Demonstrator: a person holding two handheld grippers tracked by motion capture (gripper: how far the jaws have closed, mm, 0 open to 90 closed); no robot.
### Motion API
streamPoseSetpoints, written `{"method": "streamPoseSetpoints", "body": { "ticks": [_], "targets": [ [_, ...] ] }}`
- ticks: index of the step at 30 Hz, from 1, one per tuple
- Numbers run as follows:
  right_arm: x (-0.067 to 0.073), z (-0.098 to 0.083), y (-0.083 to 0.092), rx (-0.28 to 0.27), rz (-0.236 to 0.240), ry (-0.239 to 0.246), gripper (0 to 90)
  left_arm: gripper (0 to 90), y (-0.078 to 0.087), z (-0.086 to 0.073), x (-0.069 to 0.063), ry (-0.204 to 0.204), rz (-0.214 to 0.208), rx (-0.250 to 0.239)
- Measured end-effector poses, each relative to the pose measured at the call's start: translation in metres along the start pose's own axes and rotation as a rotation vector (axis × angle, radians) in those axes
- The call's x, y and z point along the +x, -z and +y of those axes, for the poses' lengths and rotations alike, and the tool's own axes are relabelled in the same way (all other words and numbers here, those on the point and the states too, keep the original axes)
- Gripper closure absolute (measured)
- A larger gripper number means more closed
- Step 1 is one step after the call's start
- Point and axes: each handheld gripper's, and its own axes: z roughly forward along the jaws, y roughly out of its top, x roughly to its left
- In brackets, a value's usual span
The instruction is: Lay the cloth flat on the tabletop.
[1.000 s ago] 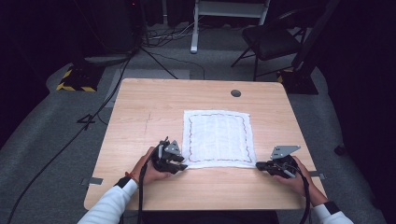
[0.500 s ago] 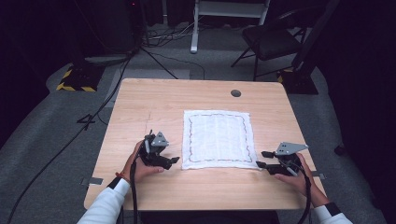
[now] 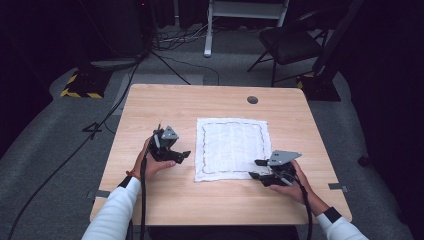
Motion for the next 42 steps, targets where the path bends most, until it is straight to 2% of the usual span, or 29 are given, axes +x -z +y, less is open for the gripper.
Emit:
{"method": "streamPoseSetpoints", "body": {
  "ticks": [1, 3, 8, 11, 12, 13, 16, 18, 20, 21, 26, 28, 31, 33, 35, 37, 42],
  "targets": [
    [0.004, 0.006, -0.006, -0.004, 0.019, 0.014, 48.7, 20.9, -0.003, 0.002, 0.002, 0.008, 0.002, 0.005],
    [0.014, 0.018, -0.02, -0.006, 0.058, 0.047, 50.9, 21.0, -0.01, 0.007, 0.005, -0.017, 0.045, 0.012],
    [0.037, 0.044, -0.057, 0.005, 0.136, 0.119, 53.3, 21.0, -0.024, 0.023, 0.011, 0.009, 0.019, 0.006],
    [0.048, 0.053, -0.078, 0.017, 0.163, 0.153, 53.9, 20.9, -0.029, 0.033, 0.013, -0.004, 0.029, -0.002],
    [0.055, 0.058, -0.09, 0.025, 0.175, 0.169, 53.9, 20.9, -0.03, 0.035, 0.014, 0.0, 0.027, -0.012],
    [0.055, 0.058, -0.09, 0.025, 0.175, 0.169, 53.9, 20.9, -0.031, 0.038, 0.016, 0.006, 0.025, -0.016],
    [0.064, 0.065, -0.104, 0.032, 0.193, 0.185, 53.1, 20.9, -0.036, 0.047, 0.021, 0.012, 0.046, -0.027],
    [0.067, 0.067, -0.111, 0.037, 0.201, 0.188, 52.4, 21.3, -0.04, 0.051, 0.024, 0.014, 0.081, -0.04],
    [0.069, 0.069, -0.118, 0.048, 0.205, 0.193, 50.9, 21.4, -0.046, 0.055, 0.027, 0.035, 0.07, -0.04],
    [0.07, 0.071, -0.122, 0.049, 0.201, 0.195, 50.5, 21.2, -0.049, 0.057, 0.029, 0.024, 0.078, -0.032],
    [0.072, 0.078, -0.133, 0.051, 0.185, 0.189, 52.2, 21.2, -0.069, 0.063, 0.032, 0.035, 0.079, -0.014],
    [0.072, 0.079, -0.137, 0.067, 0.171, 0.195, 55.6, 21.0, -0.076, 0.065, 0.033, 0.038, 0.091, -0.007],
    [0.071, 0.08, -0.139, 0.07, 0.165, 0.177, 63.2, 20.9, -0.085, 0.068, 0.037, 0.046, 0.115, -0.002],
    [0.07, 0.08, -0.139, 0.07, 0.16, 0.179, 72.4, 20.9, -0.09, 0.069, 0.04, 0.063, 0.135, 0.002],
    [0.069, 0.08, -0.139, 0.072, 0.153, 0.181, 77.6, 20.9, -0.094, 0.069, 0.046, 0.1, 0.147, -0.005],
    [0.069, 0.08, -0.138, 0.072, 0.148, 0.181, 82.7, 20.9, -0.097, 0.069, 0.05, 0.112, 0.166, 0.002],
    [0.073, 0.079, -0.136, 0.077, 0.154, 0.196, 86.4, 20.7, -0.109, 0.066, 0.054, 0.14, 0.187, 0.034]
  ]
}}
